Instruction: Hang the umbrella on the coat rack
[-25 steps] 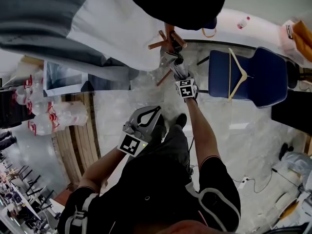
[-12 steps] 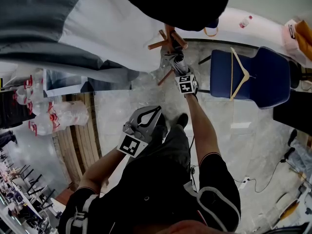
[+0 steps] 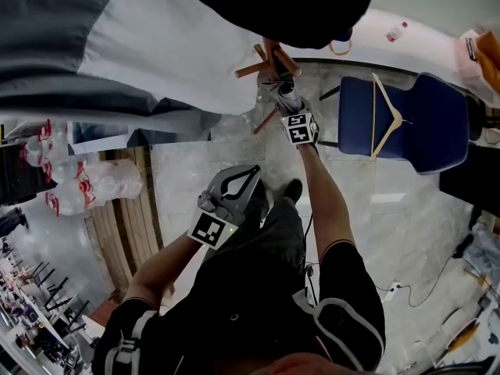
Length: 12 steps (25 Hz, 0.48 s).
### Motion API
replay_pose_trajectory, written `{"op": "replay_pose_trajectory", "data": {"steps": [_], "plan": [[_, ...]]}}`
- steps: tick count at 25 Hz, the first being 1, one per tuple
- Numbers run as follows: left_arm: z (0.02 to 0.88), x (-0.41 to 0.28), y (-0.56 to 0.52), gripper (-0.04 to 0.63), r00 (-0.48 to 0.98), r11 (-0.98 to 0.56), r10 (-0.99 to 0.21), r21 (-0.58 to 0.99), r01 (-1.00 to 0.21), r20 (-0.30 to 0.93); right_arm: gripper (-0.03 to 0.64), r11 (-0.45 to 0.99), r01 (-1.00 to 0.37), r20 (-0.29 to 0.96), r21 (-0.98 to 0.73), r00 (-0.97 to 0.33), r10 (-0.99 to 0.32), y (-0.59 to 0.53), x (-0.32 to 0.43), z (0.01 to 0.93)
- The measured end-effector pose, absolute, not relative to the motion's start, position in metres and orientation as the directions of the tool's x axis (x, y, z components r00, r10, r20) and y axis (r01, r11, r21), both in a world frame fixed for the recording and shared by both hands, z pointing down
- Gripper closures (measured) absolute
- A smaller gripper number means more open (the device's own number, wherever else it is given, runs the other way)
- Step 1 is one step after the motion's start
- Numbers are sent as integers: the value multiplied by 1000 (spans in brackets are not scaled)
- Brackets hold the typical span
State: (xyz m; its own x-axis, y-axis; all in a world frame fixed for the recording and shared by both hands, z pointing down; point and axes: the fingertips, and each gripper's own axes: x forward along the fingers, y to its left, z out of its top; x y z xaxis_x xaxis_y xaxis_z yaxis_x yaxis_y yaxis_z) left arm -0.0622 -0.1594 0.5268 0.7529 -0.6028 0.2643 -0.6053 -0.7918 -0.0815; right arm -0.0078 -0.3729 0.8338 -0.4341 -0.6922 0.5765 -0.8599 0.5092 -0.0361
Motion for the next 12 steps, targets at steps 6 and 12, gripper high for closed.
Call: {"op": "replay_pose_trajectory", "data": {"steps": [6, 12], "plan": [[532, -60, -166, 595, 751, -791, -602, -80, -606, 270, 437, 521, -853, 557, -27, -446, -700, -379, -8, 835], [532, -56, -166, 595, 754, -795, -597, -81, -601, 274, 411, 526, -850, 553, -35, -455, -698, -371, -7, 835]]}}
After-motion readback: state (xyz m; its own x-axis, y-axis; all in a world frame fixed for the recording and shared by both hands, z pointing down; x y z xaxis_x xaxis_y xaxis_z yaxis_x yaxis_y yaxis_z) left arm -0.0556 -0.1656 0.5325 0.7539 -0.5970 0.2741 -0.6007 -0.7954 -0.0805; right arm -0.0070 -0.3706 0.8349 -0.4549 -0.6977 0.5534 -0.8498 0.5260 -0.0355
